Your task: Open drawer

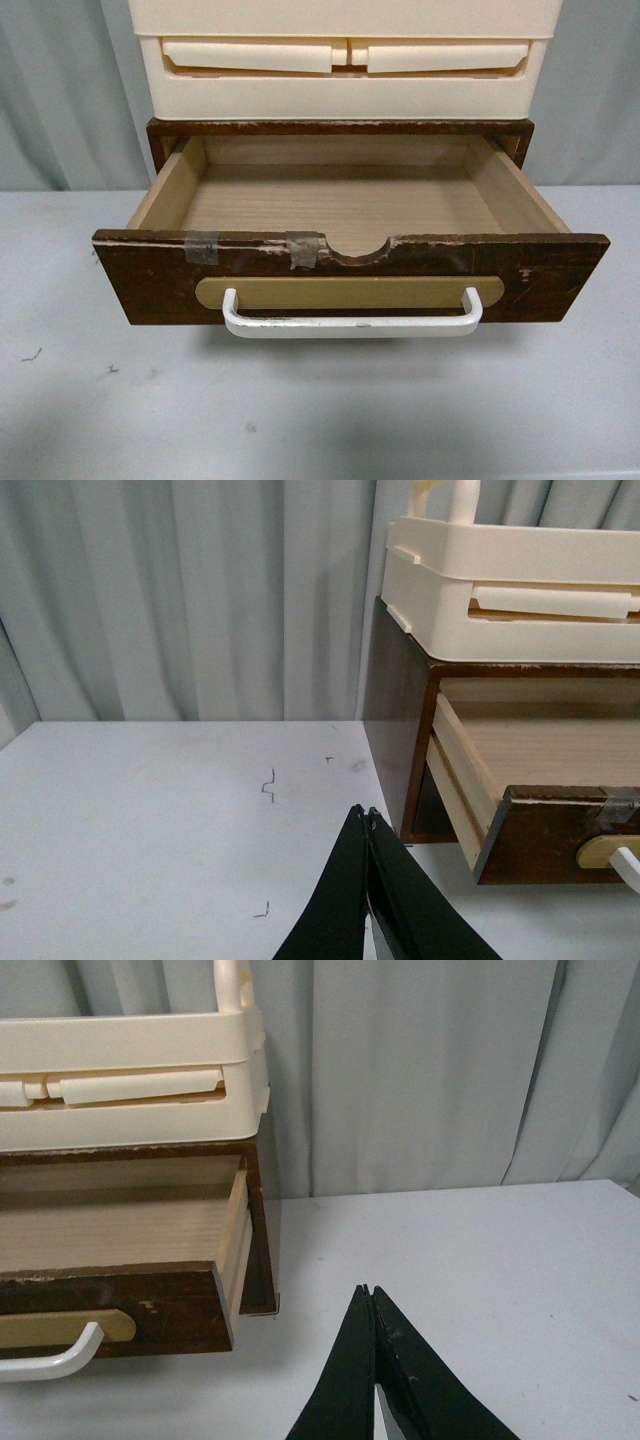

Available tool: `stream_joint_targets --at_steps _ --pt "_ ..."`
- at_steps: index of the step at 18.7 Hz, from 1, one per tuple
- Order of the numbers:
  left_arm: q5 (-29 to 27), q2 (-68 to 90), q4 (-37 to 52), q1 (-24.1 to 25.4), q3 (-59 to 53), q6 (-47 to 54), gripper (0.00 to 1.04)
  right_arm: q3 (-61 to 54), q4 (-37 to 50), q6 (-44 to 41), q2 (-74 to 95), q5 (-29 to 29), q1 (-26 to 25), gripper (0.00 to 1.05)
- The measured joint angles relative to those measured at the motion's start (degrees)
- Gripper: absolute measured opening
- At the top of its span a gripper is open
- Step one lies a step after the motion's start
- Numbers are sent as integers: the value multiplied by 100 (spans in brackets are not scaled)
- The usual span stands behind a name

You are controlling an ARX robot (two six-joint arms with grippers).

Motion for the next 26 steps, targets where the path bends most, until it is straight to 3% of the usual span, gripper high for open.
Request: stream_joint_targets --at_steps 6,7,8,9,18,21,23,26 --pt "0 -562 -612 0 2 0 2 0 -584 0 -575 0 0 2" --pt "15 -1082 -1403 0 4 2 2 0 -656 0 -645 0 0 2" --pt "0 -1434 -1506 0 4 2 2 7 -1091 2 -927 4 0 2" --pt "-4 -1458 -1414 0 31 2 2 2 -1626 0 -1296 -4 0 2" --pt "0 -1458 -1497 11 2 0 2 2 -1668 -2 -1606 -13 0 2" --pt "-2 -1458 -1497 11 2 0 23 2 -1668 -15 -1606 -13 0 20" --pt "0 -1458 -1497 11 2 0 50 2 -1668 -15 -1606 -13 0 49" --pt "-2 -1458 -1497 11 2 0 78 2 -1668 -15 -1606 -13 0 78"
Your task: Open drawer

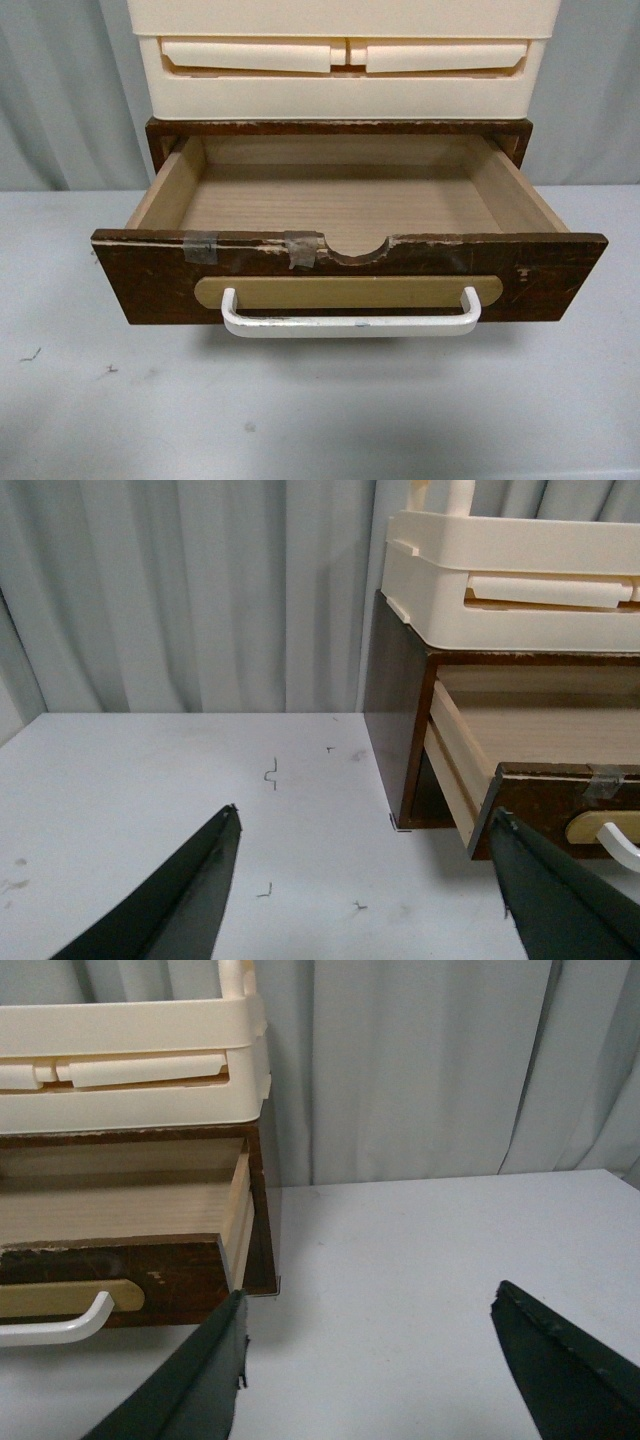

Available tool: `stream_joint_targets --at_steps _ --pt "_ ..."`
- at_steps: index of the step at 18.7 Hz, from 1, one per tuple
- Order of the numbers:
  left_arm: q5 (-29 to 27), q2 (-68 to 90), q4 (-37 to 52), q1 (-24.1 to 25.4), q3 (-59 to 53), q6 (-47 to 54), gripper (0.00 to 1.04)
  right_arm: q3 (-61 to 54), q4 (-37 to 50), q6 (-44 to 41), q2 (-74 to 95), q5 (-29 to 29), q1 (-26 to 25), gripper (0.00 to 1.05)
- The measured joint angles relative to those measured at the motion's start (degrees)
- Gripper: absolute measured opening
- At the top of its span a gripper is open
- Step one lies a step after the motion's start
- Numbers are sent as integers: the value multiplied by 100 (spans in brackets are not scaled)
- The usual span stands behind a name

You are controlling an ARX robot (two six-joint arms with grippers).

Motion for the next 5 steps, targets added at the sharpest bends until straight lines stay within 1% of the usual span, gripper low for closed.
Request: stream_joint_targets --at_steps 1,2,4,5 --pt "2 0 0 0 0 0 89 0 0 0 0 0 0 87" --pt "0 0 0 0 0 4 100 0 0 2 0 0 0 99" --pt "2 0 0 0 0 4 97 0 0 0 0 0 0 97" --pt "0 0 0 0 0 4 98 0 0 0 0 0 0 98"
